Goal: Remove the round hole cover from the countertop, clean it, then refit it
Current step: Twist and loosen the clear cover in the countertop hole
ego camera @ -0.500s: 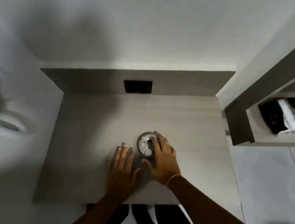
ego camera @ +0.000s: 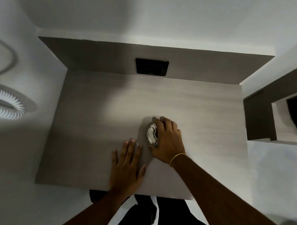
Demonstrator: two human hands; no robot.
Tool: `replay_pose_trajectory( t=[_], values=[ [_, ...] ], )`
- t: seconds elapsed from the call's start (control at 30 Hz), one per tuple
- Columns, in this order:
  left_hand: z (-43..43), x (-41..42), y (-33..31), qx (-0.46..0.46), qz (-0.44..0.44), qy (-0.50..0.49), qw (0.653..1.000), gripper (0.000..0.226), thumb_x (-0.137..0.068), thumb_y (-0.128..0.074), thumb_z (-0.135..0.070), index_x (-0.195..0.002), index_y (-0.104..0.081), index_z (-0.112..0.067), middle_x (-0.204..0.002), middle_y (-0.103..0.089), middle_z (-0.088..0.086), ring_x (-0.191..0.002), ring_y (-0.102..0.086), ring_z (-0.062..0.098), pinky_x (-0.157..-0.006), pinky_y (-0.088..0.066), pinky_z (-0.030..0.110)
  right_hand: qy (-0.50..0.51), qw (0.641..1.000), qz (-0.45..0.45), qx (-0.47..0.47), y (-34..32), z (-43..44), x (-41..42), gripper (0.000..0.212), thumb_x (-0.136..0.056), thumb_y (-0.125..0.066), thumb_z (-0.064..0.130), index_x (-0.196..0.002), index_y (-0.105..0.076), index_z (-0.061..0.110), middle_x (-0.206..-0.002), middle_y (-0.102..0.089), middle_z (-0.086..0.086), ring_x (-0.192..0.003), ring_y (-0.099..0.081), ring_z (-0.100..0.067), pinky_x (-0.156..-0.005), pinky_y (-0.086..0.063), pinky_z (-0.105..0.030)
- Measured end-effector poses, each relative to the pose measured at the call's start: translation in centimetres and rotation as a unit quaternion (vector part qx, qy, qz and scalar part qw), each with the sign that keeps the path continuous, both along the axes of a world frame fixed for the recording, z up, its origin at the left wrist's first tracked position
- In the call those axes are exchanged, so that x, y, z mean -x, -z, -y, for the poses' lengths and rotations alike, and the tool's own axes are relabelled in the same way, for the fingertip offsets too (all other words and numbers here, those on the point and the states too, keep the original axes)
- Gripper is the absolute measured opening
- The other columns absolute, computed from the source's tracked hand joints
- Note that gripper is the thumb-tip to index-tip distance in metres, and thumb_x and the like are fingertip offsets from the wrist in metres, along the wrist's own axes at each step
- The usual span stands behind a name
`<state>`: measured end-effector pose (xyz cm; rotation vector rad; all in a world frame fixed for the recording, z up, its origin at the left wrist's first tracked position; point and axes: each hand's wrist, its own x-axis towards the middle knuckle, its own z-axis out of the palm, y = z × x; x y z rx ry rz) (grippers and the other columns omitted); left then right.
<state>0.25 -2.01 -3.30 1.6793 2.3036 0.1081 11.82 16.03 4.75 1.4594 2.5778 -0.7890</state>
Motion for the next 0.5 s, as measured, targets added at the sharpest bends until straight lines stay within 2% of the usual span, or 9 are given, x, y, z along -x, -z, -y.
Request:
replay_pose_trajectory(
  t=[0.13,0.27,0.4,0.5],
  values=[
    [-0.1,-0.2,-0.3,-0.003,0.006,-0.005,1.0,0.078,-0.103,-0.041,-0.059,-0.17,-0.032,-0.02,-0.18,-0.023,0.012,-0.166,-0.021,0.035,-0.128,-0.021,0.07,-0.017,1.0,0.017,0.016,-0.2,-1.2,0.0,0.108,-0.062,-0.081,0.05,-0.157,-0.037,0.02,-0.148,-0.044,-0.013,-0.13,-0.048,-0.038,-0.102,-0.053,-0.048],
    [-0.1,-0.2,-0.5,-0.014,0.003,-0.009,1.0,0.078,-0.102,-0.044,-0.056,-0.168,-0.036,-0.018,-0.179,-0.028,0.014,-0.165,-0.025,0.037,-0.128,-0.023,0.071,-0.015,1.0,0.025,0.01,-0.6,-1.5,-0.1,0.107,-0.06,-0.084,0.049,-0.152,-0.039,0.017,-0.139,-0.045,-0.014,-0.121,-0.051,-0.038,-0.097,-0.055,-0.048],
    [-0.2,-0.2,-0.5,-0.022,0.005,-0.006,1.0,0.077,-0.101,-0.045,-0.055,-0.168,-0.036,-0.018,-0.179,-0.028,0.013,-0.165,-0.023,0.035,-0.128,-0.023,0.072,-0.017,0.999,0.022,0.029,-0.7,-1.8,-0.2,0.109,-0.06,-0.089,0.045,-0.152,-0.039,0.017,-0.141,-0.045,-0.014,-0.127,-0.048,-0.038,-0.1,-0.055,-0.05],
    [-0.1,-0.2,-0.4,-0.024,0.006,-0.008,1.0,0.077,-0.101,-0.046,-0.055,-0.168,-0.035,-0.019,-0.179,-0.027,0.012,-0.166,-0.021,0.034,-0.128,-0.023,0.072,-0.041,0.998,0.043,0.008,-0.6,-1.9,0.0,0.109,-0.057,-0.09,0.048,-0.15,-0.042,0.017,-0.142,-0.047,-0.012,-0.129,-0.049,-0.035,-0.098,-0.053,-0.047]
  ],
)
